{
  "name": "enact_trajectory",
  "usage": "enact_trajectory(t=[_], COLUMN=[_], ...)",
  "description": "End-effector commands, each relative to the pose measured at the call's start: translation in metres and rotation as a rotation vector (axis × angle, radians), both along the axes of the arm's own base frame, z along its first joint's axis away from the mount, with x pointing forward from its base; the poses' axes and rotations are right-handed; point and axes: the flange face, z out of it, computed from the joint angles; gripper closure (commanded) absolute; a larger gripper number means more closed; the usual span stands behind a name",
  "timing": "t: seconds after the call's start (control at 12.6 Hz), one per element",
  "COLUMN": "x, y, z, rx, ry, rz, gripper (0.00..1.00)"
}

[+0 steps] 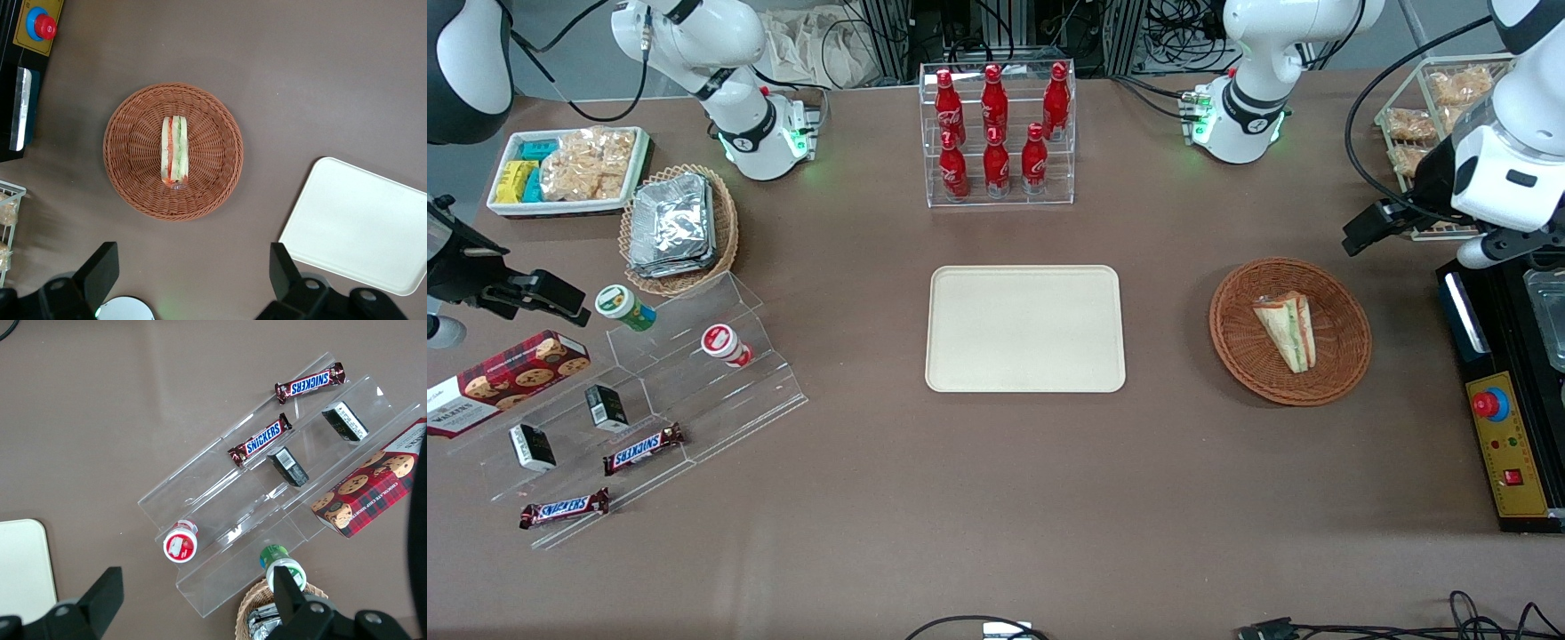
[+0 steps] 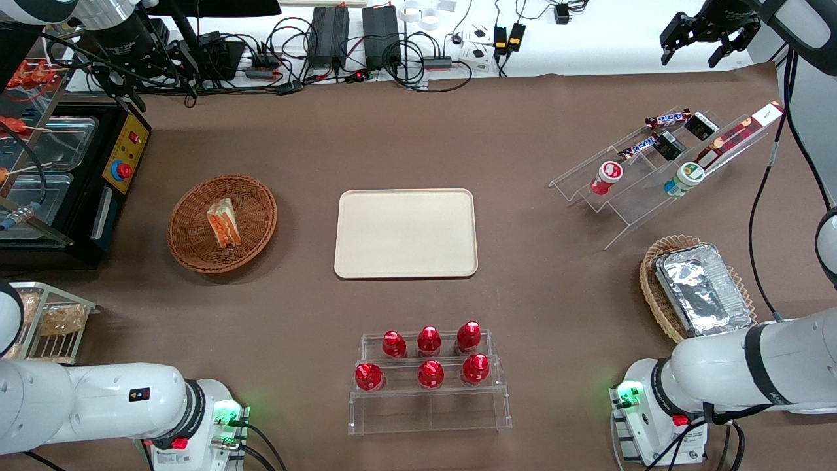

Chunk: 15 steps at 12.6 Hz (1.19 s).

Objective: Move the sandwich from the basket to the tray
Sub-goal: 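Move the left gripper over the wicker basket toward the sandwich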

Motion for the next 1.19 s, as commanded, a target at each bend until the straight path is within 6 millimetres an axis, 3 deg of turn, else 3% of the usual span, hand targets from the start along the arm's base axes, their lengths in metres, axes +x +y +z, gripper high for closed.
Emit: enact_trajectory(t=[0.0,0.32,0.48,0.64,0.8,0.88,1.11], x=[0.001,0.001,-0.005,-0.024,-0.045,-0.05,-0.05], y=[-0.002,-0.003,-0.005,0.002,0.011,0.016,0.039], z=[0.006,0.007,-0.01,-0.053,-0.11,-0.139,-0.201], rx=[0.001,0.002,0.005,0.015,0.039,0.056,0.095], ry=[0.024,0.024,0.087,0.087,0.05,0.025,-0.02], rz=[0.031,0.026,0.028,0.047,0.063,0.061,0.068], gripper=[0.0,0.0,0.0,0.0,0.0,0.0,0.0])
